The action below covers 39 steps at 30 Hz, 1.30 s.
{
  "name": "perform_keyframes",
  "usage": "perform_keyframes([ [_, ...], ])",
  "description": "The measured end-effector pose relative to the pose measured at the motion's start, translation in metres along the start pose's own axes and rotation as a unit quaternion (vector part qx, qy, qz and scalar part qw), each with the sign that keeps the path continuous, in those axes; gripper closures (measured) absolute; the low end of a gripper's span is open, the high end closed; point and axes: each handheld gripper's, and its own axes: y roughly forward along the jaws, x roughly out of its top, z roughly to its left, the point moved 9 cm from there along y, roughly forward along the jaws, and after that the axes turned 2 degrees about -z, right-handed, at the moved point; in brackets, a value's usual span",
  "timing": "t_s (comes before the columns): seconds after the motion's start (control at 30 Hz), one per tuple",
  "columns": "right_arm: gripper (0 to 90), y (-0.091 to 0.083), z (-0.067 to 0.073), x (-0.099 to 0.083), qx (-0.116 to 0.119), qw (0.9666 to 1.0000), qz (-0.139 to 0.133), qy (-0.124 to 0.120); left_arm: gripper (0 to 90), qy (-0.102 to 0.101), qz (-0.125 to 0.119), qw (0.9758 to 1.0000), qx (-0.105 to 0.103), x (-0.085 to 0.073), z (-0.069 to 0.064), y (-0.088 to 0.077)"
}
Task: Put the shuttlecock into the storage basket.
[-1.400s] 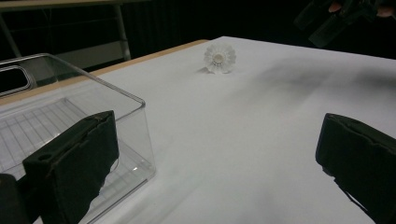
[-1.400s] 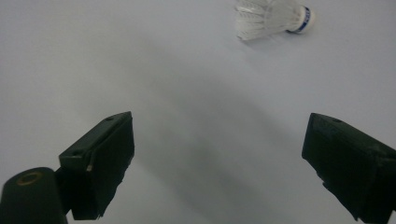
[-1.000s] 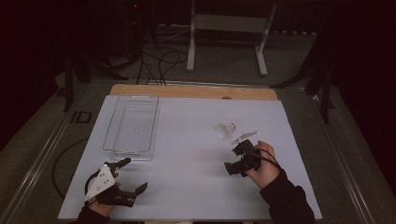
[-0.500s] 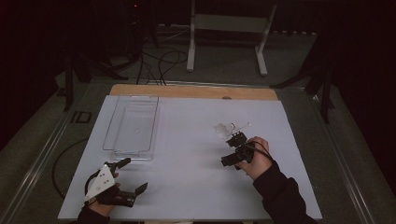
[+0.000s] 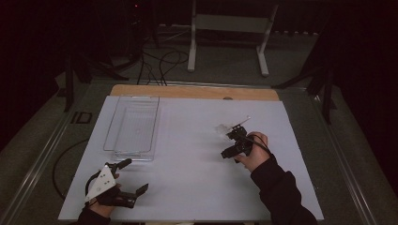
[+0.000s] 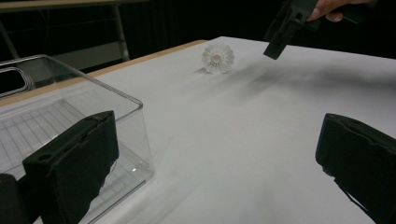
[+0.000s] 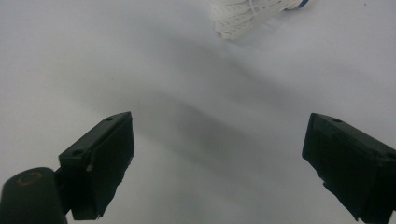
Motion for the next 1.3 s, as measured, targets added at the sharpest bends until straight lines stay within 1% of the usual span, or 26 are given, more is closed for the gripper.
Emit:
perform_keyframes([
  [0.1,9.3,0.001,-0.001,0.003,0.003,1.0000,0.000,0.006,0.1,0.001,0.001,1.0000,-0.001,0.000,0.000,0.000],
  [0.13,9.3,0.002,-0.002,0.003,0.001,1.0000,0.003,0.005,0.1,0.002,0.001,1.0000,0.000,0.000,0.000,0.000],
  [0.17,9.3,0.003,-0.003,0.005,-0.001,0.9999,0.002,0.010,0.1,0.002,0.001,1.0000,-0.001,0.000,-0.001,0.000],
  [0.37,9.4,0.007,-0.005,0.012,-0.001,0.9998,0.013,0.015,0.1,0.002,0.001,1.0000,-0.001,0.000,0.000,0.000],
  [0.4,12.6,0.008,-0.007,0.015,-0.005,0.9998,0.015,0.012,0.1,0.004,0.002,1.0000,-0.001,-0.001,-0.001,0.001],
  [0.53,13.1,0.009,-0.012,0.022,-0.013,0.9996,0.013,0.022,0.1,0.002,0.001,1.0000,-0.002,-0.001,0.000,0.000],
  [0.63,13.7,0.010,-0.012,0.025,-0.012,0.9996,0.013,0.023,0.1,0.002,0.002,1.0000,-0.002,-0.001,0.000,0.000],
  [0.67,14.1,0.010,-0.013,0.029,-0.014,0.9995,0.009,0.025,0.1,0.002,0.001,1.0000,-0.002,-0.001,0.000,0.000],
  [0.77,15.9,0.010,-0.015,0.032,-0.016,0.9995,0.010,0.026,0.1,0.002,0.001,1.0000,-0.002,-0.001,0.000,0.000],
  [0.83,18.8,0.011,-0.016,0.035,-0.015,0.9994,0.013,0.028,0.1,0.003,0.002,1.0000,-0.002,-0.001,0.000,0.001],
  [1.03,19.3,0.014,-0.020,0.045,-0.026,0.9989,0.019,0.035,0.1,0.003,0.003,1.0000,-0.004,-0.001,-0.001,0.001],
  [1.07,19.4,0.015,-0.019,0.048,-0.027,0.9987,0.021,0.039,0.1,0.003,0.003,1.0000,-0.004,-0.001,-0.001,0.001],
  [1.3,24.2,0.020,-0.020,0.053,-0.032,0.9980,0.031,0.045,0.1,0.003,0.004,1.0000,-0.004,-0.002,-0.001,0.001],
])
